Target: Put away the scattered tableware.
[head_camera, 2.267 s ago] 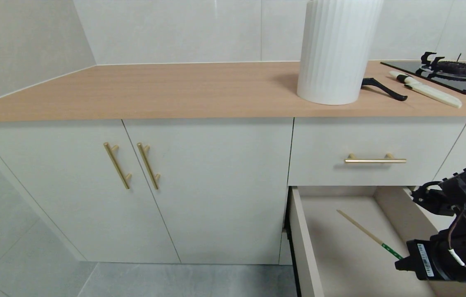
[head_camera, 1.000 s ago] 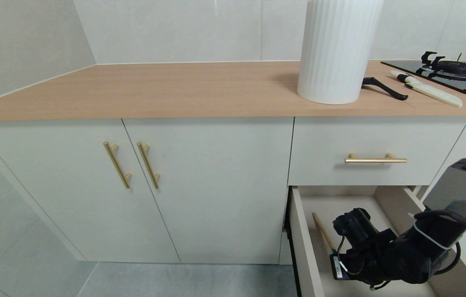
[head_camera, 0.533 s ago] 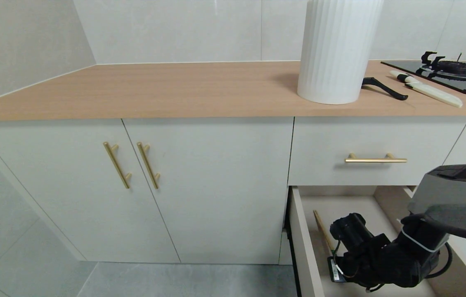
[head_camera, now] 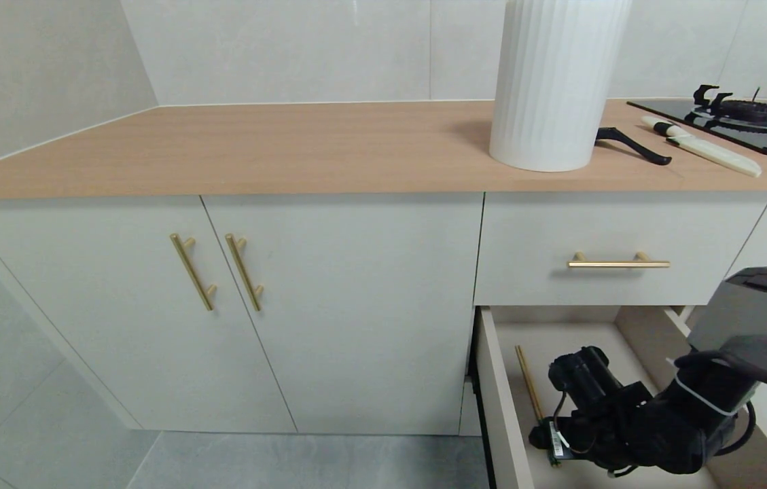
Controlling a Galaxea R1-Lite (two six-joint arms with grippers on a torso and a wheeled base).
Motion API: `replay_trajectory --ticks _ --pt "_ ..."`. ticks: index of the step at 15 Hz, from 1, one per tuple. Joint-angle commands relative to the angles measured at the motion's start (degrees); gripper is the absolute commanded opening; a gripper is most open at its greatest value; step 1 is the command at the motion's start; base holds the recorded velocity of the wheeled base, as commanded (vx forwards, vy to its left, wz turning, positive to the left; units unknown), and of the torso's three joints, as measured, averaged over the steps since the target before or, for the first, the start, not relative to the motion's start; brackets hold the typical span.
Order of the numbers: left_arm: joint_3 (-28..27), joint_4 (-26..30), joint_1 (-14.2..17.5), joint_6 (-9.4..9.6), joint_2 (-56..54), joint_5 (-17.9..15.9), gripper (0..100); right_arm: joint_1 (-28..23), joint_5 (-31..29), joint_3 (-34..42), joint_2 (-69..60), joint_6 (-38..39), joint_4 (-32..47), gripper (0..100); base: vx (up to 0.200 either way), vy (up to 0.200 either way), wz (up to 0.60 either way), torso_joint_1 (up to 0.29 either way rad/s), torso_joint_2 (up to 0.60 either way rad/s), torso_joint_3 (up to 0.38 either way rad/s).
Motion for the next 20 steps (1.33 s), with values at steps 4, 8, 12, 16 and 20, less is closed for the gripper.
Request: replay_trajectory --ticks 4,8,12,16,20 --pt "0.02 0.0 0.03 -0.01 -0.01 0.04 100 -10.39 1.44 0.1 -32.55 -9.57 14.98 100 0.0 0.0 0.0 0.0 0.0 0.0" --pt "-0.06 0.0 0.03 -0.01 0.08 0.04 100 -25.68 16.03 -12.3 -45.29 -16.95 39.58 100 0.0 0.0 0.0 0.0 0.0 0.0" --pt "0.02 0.0 -0.06 -0.01 0.08 0.04 100 -26.39 15.86 -11.07 -48.02 -20.55 39.85 100 0.0 0.0 0.0 0.0 0.0 0.0" --pt "-0.06 0.0 0.03 -0.01 -0.01 0.04 100 -26.39 15.86 -10.63 -48.63 -21.96 39.85 100 0.0 0.0 0.0 0.0 0.0 0.0" --pt "0.02 0.0 -0.06 -0.01 -0.01 0.04 100 -26.39 15.86 -10.01 -49.33 -22.57 39.76 100 0.0 0.0 0.0 0.072 -0.2 -0.165"
